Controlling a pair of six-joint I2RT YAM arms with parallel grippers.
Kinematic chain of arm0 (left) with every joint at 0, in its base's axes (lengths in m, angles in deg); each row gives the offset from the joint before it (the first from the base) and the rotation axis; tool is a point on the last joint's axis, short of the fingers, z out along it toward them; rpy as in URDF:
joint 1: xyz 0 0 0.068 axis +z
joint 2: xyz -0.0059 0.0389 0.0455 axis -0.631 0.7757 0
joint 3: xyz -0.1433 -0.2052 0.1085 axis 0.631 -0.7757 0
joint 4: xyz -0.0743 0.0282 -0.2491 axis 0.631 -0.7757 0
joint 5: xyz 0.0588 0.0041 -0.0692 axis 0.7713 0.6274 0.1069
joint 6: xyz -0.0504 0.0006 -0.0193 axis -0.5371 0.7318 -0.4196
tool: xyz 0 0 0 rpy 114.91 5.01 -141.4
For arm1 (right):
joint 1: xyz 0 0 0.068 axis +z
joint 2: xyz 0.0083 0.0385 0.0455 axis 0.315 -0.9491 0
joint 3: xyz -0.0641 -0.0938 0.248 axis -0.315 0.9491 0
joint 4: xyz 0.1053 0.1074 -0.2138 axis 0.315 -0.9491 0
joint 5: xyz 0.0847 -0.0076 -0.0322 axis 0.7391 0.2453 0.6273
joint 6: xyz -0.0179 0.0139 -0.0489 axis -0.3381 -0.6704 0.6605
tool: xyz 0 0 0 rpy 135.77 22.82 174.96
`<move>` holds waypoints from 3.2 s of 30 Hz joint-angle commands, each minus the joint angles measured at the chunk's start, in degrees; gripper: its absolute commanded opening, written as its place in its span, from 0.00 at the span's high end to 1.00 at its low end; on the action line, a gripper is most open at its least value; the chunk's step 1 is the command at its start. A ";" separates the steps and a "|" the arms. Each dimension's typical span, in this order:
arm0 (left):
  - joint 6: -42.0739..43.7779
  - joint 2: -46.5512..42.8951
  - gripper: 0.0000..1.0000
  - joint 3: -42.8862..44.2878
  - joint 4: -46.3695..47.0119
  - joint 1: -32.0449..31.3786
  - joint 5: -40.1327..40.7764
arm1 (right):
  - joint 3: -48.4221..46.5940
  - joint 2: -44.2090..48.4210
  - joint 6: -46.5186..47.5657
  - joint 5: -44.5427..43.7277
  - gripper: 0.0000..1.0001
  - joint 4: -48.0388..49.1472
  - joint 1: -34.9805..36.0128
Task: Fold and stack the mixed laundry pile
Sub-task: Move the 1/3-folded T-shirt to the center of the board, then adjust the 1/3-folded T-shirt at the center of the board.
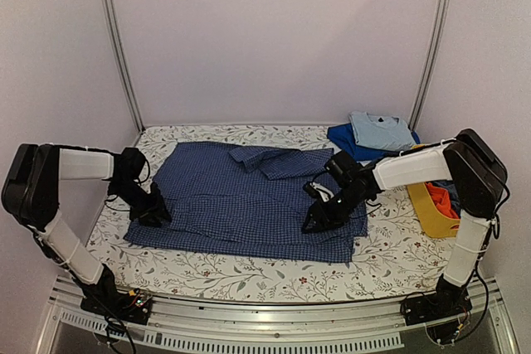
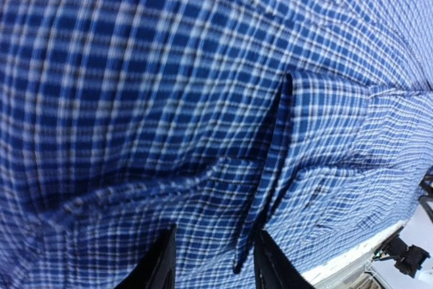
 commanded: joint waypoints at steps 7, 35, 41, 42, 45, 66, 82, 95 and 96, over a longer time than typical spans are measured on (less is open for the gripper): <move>-5.85 -13.63 0.59 -11.26 -5.11 -0.14 -5.15 | 11.68 4.09 -8.38 -1.08 0.51 -5.92 8.06; -7.54 -0.74 0.59 -3.22 -0.26 2.58 -2.98 | 2.40 2.37 -2.65 -1.30 0.45 -7.76 -3.86; -13.27 -7.76 0.65 -13.45 -1.24 1.59 -5.50 | 7.38 1.92 -3.29 -0.93 0.45 -7.98 -3.96; -14.47 -9.62 0.66 -14.70 -1.68 1.08 -5.50 | 8.11 2.35 -3.30 -1.06 0.45 -8.33 -4.07; -16.42 -15.07 0.66 -17.53 -4.00 -0.04 -5.21 | 9.92 3.72 -3.24 -1.06 0.45 -9.34 -4.32; 12.44 5.68 0.15 27.28 9.21 -23.84 8.83 | -11.88 11.81 1.73 -2.24 0.37 -9.30 -10.93; 31.95 31.61 0.64 45.65 5.35 -29.90 23.55 | -19.39 12.84 1.57 -9.00 0.01 5.40 -20.46; 21.88 39.36 1.00 77.62 8.57 -15.88 21.49 | -21.17 4.92 8.51 -7.12 0.11 2.95 -21.59; 20.62 40.31 1.00 79.89 9.66 -14.87 21.31 | -21.97 4.31 8.56 -6.84 0.12 1.15 -21.59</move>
